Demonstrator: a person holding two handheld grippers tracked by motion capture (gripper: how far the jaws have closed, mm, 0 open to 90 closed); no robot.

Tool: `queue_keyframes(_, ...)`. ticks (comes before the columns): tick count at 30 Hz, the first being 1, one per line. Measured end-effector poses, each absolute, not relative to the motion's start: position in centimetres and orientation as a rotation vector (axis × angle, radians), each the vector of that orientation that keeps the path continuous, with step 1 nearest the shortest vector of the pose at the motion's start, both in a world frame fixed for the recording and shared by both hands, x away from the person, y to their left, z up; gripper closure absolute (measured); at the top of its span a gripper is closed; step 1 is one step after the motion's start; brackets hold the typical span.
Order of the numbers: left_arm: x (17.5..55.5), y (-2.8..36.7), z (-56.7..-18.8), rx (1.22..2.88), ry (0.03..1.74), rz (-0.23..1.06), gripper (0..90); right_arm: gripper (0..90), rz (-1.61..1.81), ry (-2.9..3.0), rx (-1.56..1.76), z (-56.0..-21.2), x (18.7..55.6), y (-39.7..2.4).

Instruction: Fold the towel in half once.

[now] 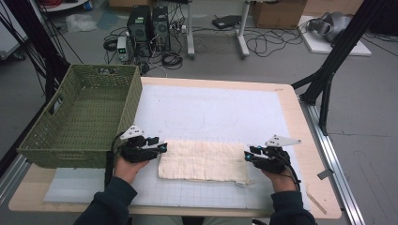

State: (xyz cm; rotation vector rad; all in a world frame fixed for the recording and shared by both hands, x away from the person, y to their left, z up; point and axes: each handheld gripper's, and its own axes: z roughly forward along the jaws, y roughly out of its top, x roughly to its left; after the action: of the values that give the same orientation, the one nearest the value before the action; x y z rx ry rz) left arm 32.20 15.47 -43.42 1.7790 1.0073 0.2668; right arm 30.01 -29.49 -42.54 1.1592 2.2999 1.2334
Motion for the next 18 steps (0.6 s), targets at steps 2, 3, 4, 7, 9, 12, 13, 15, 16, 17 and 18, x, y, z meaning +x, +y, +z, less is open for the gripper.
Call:
queue_keyframes(2,32.3,15.5,-43.5,1.776,1.011,0.270,48.7,65.1,1.199,2.332,1.191,-43.1,30.6,-29.0)
queue_keyframes(3,32.3,15.5,-43.5,1.781,1.015,0.274,48.7,65.7,1.183,2.341,1.215,-43.4,30.9,-28.7)
queue_keyframes(4,32.3,15.6,-43.5,1.780,1.016,0.273,48.7,69.0,1.178,2.357,1.224,-43.8,31.1,-28.5)
queue_keyframes(7,32.4,15.7,-43.5,1.779,1.019,0.281,48.7,88.1,1.176,2.385,1.180,-44.0,31.1,-28.3)
queue_keyframes(9,32.4,15.7,-43.6,1.779,1.022,0.285,48.6,88.7,1.179,2.387,1.152,-43.9,31.1,-28.3)
queue_keyframes(12,32.4,15.6,-43.6,1.780,1.026,0.283,48.4,89.2,1.152,2.360,1.158,-43.8,30.9,-28.5)
queue_keyframes(13,32.4,15.6,-43.7,1.777,1.027,0.286,48.4,89.2,1.132,2.349,1.163,-43.8,30.9,-28.6)
queue_keyframes(15,32.5,15.6,-43.7,1.775,1.028,0.294,48.4,89.2,1.084,2.342,1.176,-43.8,30.9,-28.8)
queue_keyframes(16,32.5,15.6,-43.7,1.768,1.031,0.298,48.4,89.1,1.050,2.348,1.174,-43.9,31.0,-28.8)
queue_keyframes(17,32.6,15.6,-43.7,1.764,1.033,0.302,48.4,88.5,1.049,2.359,1.185,-44.1,31.0,-28.7)
queue_keyframes(18,32.7,15.5,-43.7,1.761,1.035,0.307,48.4,84.6,1.044,2.361,1.190,-44.1,31.0,-28.5)
